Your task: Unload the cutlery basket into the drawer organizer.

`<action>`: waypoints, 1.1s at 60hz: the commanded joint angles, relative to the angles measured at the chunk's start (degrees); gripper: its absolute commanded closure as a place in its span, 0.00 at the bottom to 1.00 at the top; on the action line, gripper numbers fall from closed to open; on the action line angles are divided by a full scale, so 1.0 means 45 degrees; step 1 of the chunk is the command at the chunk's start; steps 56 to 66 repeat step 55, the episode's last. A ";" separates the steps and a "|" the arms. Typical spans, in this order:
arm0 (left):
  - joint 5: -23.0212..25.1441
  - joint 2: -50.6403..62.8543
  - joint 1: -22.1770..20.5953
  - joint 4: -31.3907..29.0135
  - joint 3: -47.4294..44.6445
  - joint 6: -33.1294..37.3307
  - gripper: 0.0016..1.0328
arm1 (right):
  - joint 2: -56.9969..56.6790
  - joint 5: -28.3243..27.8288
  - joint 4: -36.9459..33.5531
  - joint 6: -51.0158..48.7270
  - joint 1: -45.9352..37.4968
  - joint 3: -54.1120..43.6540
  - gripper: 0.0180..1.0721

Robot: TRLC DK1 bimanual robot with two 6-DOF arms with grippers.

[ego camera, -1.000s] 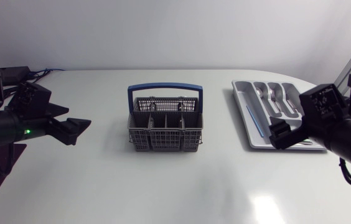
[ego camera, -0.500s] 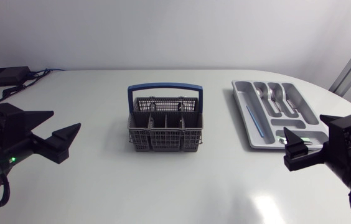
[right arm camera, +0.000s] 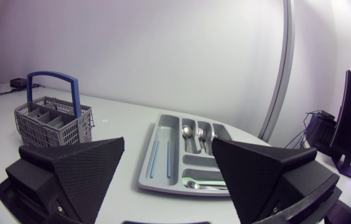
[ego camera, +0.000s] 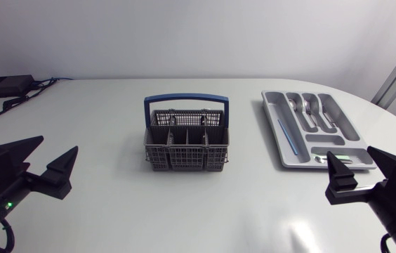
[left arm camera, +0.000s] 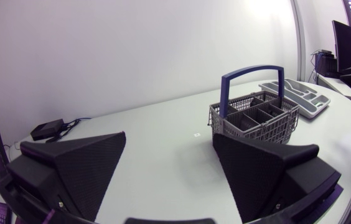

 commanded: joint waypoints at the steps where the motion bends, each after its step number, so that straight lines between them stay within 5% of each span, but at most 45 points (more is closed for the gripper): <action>1: -0.0292 -0.0609 -0.0125 -0.0096 -0.0557 -0.0635 0.04 | -0.0567 -0.0256 0.0259 0.0807 -0.0295 -0.0616 0.04; 37: -0.2757 -0.5084 -0.0882 -0.0949 -0.2760 -0.2852 0.05 | -0.1809 -0.0857 0.0546 0.1707 -0.0862 -0.1474 0.04; 66: -0.2786 -0.5136 -0.0891 -0.0959 -0.2786 -0.2878 0.04 | -0.1809 -0.0857 0.0546 0.1707 -0.0862 -0.1474 0.04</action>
